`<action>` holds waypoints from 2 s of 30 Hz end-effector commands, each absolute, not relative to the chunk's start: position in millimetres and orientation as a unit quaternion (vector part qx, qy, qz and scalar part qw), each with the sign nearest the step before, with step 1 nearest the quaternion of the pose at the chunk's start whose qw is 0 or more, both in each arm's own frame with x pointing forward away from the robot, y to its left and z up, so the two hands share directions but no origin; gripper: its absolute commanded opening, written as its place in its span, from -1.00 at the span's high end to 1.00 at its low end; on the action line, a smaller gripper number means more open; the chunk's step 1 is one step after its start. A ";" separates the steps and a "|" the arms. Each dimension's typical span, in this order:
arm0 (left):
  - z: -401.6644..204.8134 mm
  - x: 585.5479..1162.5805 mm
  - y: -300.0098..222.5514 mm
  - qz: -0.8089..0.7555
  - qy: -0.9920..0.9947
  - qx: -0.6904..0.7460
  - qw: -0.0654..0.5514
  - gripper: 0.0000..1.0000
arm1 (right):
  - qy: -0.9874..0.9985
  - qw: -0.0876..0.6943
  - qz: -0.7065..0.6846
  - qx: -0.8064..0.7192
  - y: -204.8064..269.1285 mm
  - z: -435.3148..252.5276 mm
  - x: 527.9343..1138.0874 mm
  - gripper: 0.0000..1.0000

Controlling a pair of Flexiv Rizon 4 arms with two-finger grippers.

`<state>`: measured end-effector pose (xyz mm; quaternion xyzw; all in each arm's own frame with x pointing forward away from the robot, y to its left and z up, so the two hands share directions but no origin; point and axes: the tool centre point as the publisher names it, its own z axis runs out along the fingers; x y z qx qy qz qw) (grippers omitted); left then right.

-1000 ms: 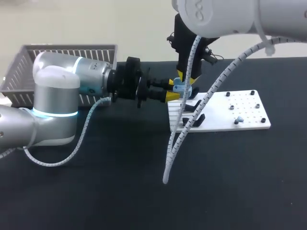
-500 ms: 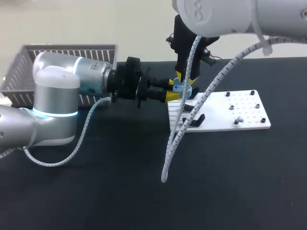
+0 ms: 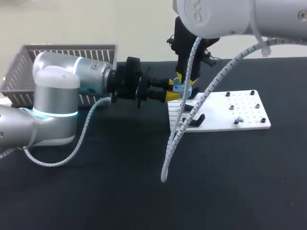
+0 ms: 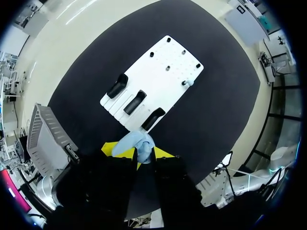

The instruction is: Pick up each earbud case from the left stands, insert the matching earbuds, close the lid, and place the case in the box.

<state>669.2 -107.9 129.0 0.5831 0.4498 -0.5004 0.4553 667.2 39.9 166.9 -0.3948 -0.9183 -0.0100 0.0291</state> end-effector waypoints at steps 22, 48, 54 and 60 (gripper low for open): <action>128.4 668.7 -108.1 -0.500 0.449 0.583 0.457 1.00 | -0.932 0.001 -0.055 -0.358 45.9 197.6 634.5 -1.00; 128.4 668.7 -108.1 -0.500 0.449 0.583 0.457 1.00 | -0.941 -0.111 -0.064 -0.313 -33.7 221.5 575.1 -0.84; 128.4 668.7 -108.1 -0.500 0.449 0.583 0.457 1.00 | -0.943 -0.118 -0.068 -0.303 -58.2 207.3 579.8 -0.69; 128.4 668.7 -108.1 -0.500 0.449 0.583 0.457 1.00 | -0.948 -0.115 -0.079 -0.285 -72.1 187.8 584.0 -0.59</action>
